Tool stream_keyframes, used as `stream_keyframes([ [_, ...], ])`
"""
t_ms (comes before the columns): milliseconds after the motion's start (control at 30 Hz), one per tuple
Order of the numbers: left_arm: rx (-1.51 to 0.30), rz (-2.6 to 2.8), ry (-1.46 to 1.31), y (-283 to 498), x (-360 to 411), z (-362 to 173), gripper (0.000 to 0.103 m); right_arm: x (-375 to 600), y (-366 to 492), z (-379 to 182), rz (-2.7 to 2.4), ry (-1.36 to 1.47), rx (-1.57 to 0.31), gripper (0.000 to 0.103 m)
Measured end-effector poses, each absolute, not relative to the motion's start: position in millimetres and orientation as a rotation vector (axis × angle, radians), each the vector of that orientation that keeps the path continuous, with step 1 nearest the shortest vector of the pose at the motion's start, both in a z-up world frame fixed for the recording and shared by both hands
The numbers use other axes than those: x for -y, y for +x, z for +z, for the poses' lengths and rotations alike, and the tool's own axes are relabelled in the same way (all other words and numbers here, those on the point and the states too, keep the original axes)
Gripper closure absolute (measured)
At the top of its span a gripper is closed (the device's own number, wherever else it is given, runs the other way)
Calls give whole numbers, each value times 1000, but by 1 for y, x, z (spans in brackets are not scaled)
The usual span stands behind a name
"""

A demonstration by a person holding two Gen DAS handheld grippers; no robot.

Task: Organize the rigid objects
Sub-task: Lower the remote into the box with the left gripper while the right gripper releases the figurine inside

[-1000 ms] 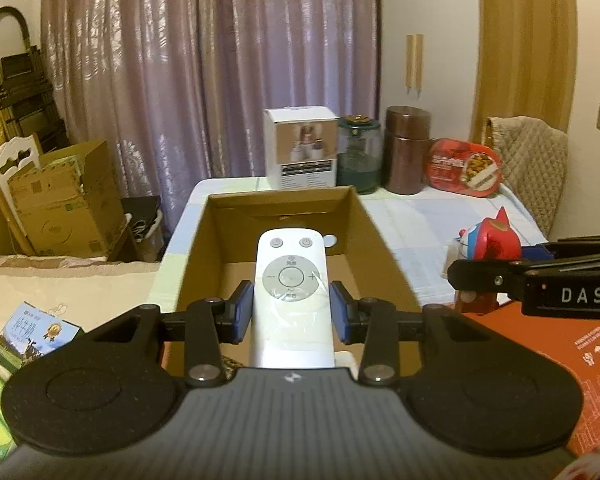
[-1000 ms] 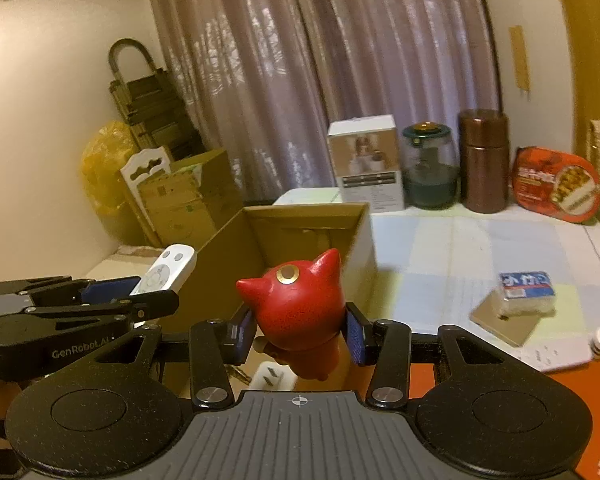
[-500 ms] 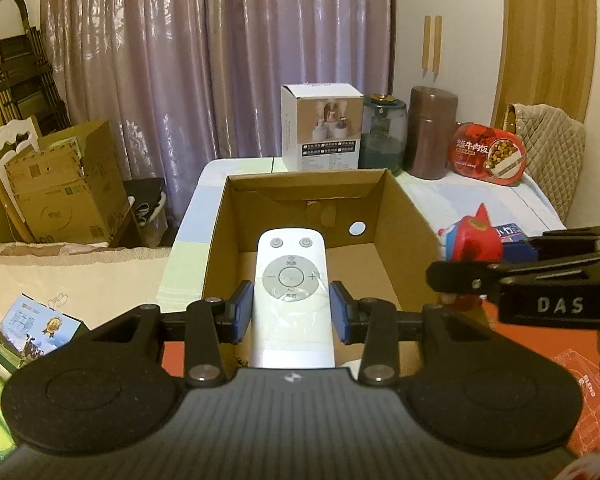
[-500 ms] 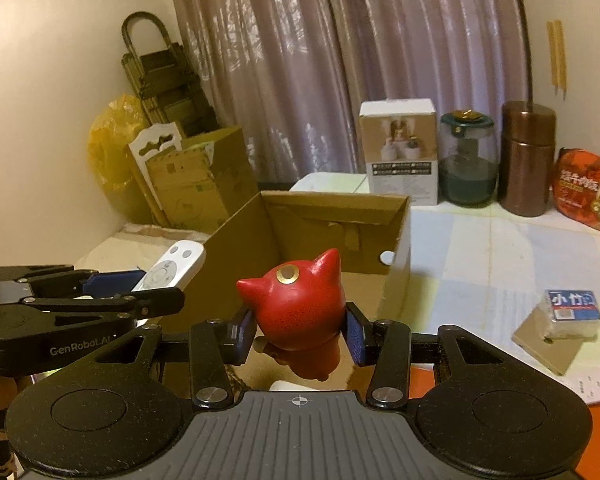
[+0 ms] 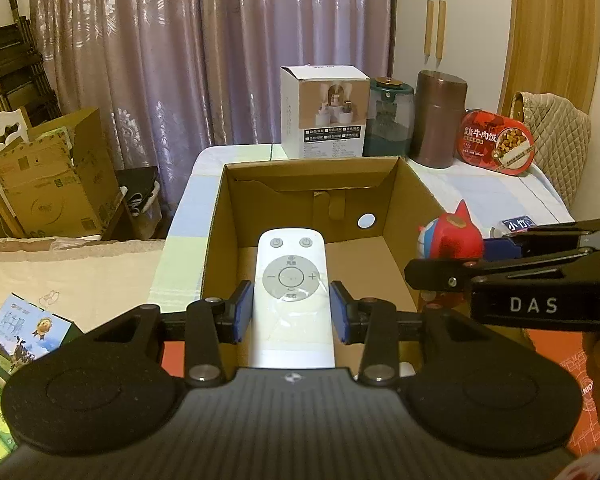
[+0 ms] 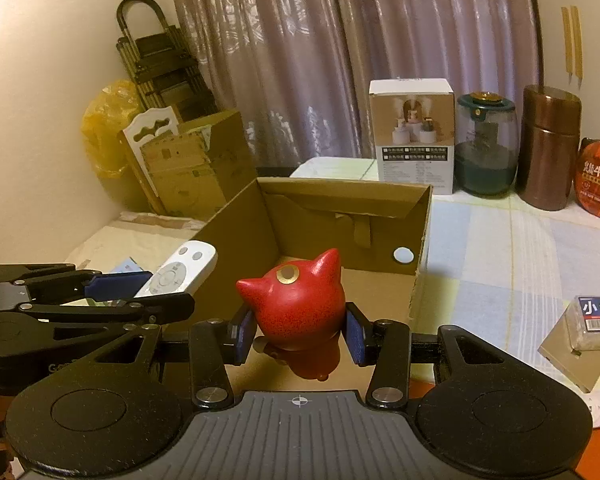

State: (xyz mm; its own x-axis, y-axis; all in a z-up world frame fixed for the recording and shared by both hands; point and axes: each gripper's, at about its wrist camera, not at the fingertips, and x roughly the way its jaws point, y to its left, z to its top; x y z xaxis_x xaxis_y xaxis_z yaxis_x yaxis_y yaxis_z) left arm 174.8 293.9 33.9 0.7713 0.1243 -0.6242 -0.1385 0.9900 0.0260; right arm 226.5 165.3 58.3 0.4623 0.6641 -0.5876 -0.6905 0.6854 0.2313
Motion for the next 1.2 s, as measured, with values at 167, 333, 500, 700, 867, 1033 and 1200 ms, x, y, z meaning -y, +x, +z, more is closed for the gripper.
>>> stream_keyframes([
  [167,-686,140,-14,183,-297,30,68,-166,230,57,829,-47,-705,60],
  [333,-697,139,-9,187,-299,24,67,-167,231,56,832,-48,-709,60],
  [500,-704,133,-3,193,-296,21,67,-167,231,56,831,-58,-706,60],
  [700,-707,124,0,199,-295,20,67,-163,233,56,819,-51,-707,60],
  [867,-687,138,-10,202,-296,22,55,-163,234,55,819,-48,-712,60],
  [1033,-664,154,-15,195,-298,29,55,-163,234,56,821,-46,-710,60],
  [1200,-662,159,-15,189,-299,32,55,-163,234,54,825,-47,-715,60],
])
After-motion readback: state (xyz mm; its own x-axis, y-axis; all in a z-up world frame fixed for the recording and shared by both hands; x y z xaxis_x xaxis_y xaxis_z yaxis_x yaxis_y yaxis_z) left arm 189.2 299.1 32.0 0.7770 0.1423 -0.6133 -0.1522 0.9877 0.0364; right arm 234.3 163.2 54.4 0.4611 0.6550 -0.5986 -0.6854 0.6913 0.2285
